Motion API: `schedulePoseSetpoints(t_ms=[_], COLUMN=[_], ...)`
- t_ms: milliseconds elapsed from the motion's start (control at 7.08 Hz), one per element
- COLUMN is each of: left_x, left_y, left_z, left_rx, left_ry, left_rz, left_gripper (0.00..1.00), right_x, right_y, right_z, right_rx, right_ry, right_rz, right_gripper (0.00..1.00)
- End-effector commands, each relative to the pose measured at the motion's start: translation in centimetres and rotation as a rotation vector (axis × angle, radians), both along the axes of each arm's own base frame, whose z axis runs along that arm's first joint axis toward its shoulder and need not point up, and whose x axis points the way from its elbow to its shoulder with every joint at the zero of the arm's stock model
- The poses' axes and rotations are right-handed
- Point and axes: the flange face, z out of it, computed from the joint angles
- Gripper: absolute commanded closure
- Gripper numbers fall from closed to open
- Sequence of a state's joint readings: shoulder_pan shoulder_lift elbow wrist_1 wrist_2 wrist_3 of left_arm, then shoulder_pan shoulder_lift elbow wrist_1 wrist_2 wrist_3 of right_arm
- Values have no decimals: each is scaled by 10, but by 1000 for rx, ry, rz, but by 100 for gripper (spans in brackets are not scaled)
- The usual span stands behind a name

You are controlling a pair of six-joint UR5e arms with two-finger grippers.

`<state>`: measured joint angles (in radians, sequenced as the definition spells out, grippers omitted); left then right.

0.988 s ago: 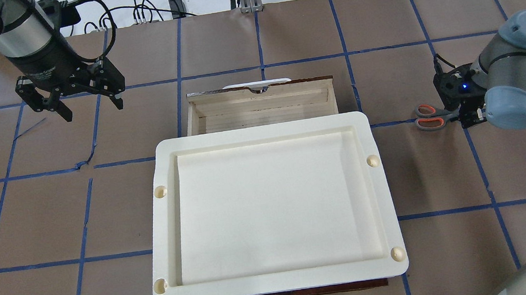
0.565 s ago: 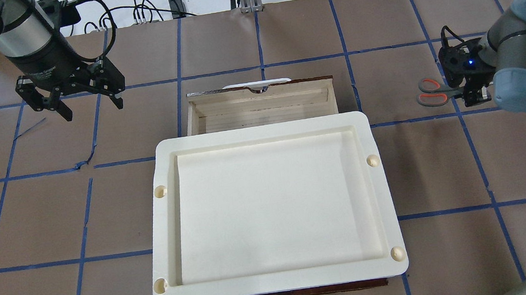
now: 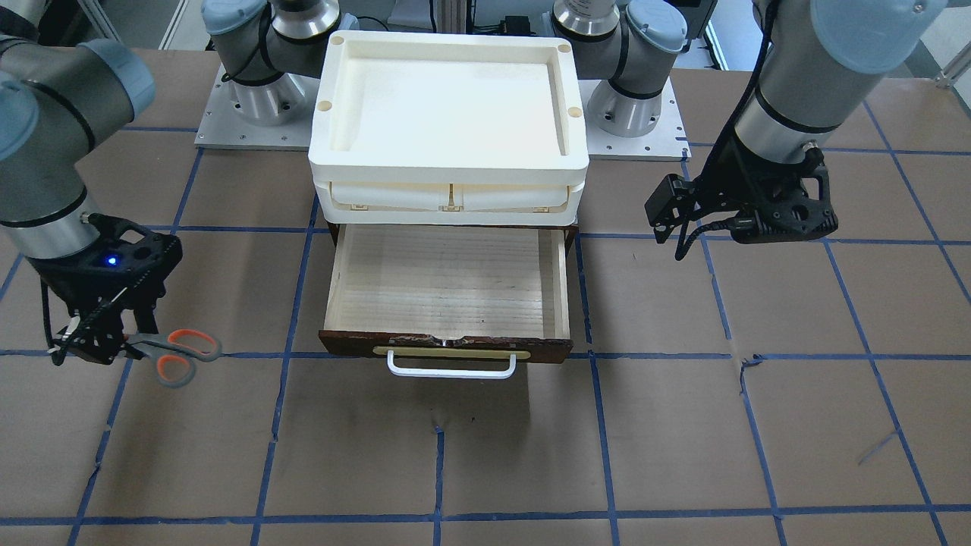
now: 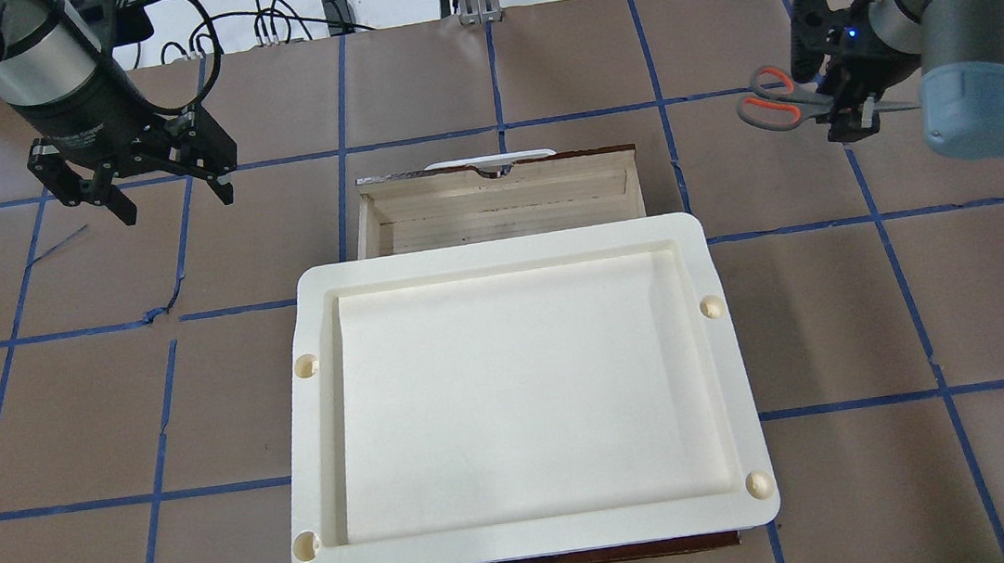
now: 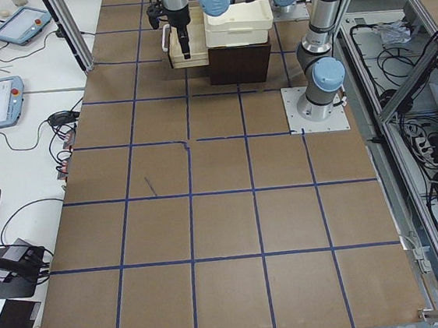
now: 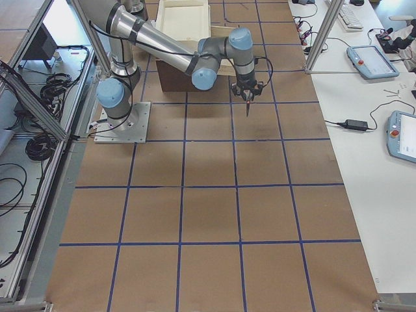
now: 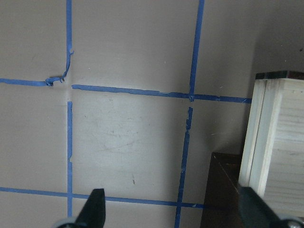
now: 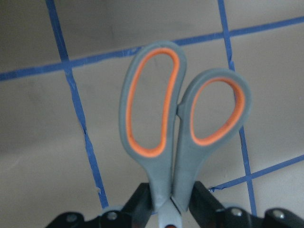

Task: Put scissors in drawer and close it
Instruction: 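Carry the scissors with the right gripper over the open drawer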

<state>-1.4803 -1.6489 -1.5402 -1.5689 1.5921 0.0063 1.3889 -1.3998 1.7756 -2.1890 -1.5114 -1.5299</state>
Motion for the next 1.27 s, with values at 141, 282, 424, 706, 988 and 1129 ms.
schedulePoseSetpoints(t_ms=[141, 282, 424, 706, 988, 1129], left_x=[0, 0, 0, 1, 0, 0], left_y=[-1, -1, -1, -1, -1, -1], left_z=[0, 1, 0, 0, 0, 0], left_rx=[-10, -11, -8, -8, -10, -8], left_ry=[-4, -6, -5, -5, -5, -5], left_rz=[-8, -8, -8, -6, -8, -8], left_gripper=[0, 0, 0, 0, 0, 0], right_x=[164, 205, 240, 283, 303, 322], right_y=[15, 29, 42, 40, 30, 41], right_z=[68, 62, 49, 37, 38, 34], right_rx=[88, 114, 152, 170, 205, 209], right_ry=[-40, -33, -24, 8, 5, 1], right_rz=[73, 144, 208, 283, 290, 279], right_gripper=[94, 94, 94, 93, 93, 93])
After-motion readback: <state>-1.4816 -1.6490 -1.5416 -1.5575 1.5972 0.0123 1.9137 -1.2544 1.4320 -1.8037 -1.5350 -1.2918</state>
